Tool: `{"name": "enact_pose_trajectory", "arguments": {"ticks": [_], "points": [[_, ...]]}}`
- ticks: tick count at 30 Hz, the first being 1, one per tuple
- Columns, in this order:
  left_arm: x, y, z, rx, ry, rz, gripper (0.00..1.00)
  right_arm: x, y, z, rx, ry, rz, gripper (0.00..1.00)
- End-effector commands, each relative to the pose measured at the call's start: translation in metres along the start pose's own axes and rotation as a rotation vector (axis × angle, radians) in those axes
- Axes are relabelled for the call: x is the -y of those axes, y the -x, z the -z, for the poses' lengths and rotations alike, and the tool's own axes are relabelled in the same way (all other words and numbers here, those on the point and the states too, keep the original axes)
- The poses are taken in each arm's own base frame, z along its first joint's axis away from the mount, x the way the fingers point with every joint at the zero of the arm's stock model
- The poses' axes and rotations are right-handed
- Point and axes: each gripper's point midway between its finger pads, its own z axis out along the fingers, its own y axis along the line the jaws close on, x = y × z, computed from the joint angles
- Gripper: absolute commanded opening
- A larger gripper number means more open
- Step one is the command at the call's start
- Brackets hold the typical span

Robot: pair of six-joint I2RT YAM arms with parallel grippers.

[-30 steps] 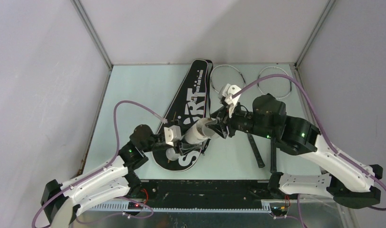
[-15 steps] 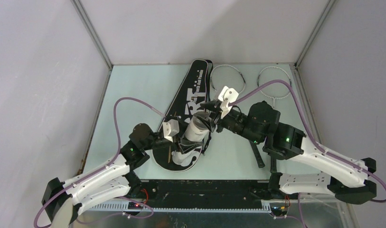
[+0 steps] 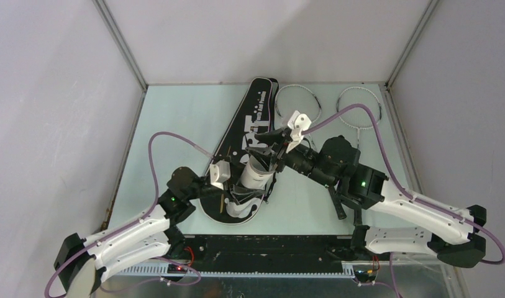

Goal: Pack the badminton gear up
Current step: Close the lid on the shuttle tube.

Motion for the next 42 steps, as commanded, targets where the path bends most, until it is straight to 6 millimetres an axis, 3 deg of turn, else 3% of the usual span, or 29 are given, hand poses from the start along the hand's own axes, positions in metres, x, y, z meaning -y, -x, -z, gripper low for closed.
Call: {"name": "enact_pose_trajectory", "arguments": {"ticks": [1, 6, 14, 19, 27, 35, 42], "points": [[0.011, 0.049, 0.0, 0.165, -0.034, -0.058, 0.5, -0.002, -0.062, 0.001, -0.142, 0.003, -0.041, 0.45], [0.008, 0.056, -0.001, 0.184, -0.013, -0.016, 0.51, -0.006, -0.065, -0.005, -0.123, -0.007, 0.0, 0.45], [0.007, 0.059, -0.003, 0.181, -0.007, 0.044, 0.51, 0.014, -0.048, -0.012, -0.059, -0.089, 0.199, 0.47], [0.006, 0.057, 0.001, 0.17, 0.007, 0.013, 0.51, 0.004, -0.057, -0.014, -0.082, -0.028, 0.235, 0.46], [0.004, 0.062, 0.001, 0.169, 0.027, 0.008, 0.51, -0.011, -0.109, -0.015, -0.257, 0.01, 0.279, 0.45], [0.0, 0.06, 0.005, 0.162, 0.057, -0.018, 0.51, -0.029, -0.146, -0.009, -0.378, 0.103, 0.241, 0.43], [-0.001, 0.058, 0.005, 0.154, 0.062, -0.003, 0.51, -0.029, -0.182, -0.01, -0.491, 0.074, 0.366, 0.42]]}}
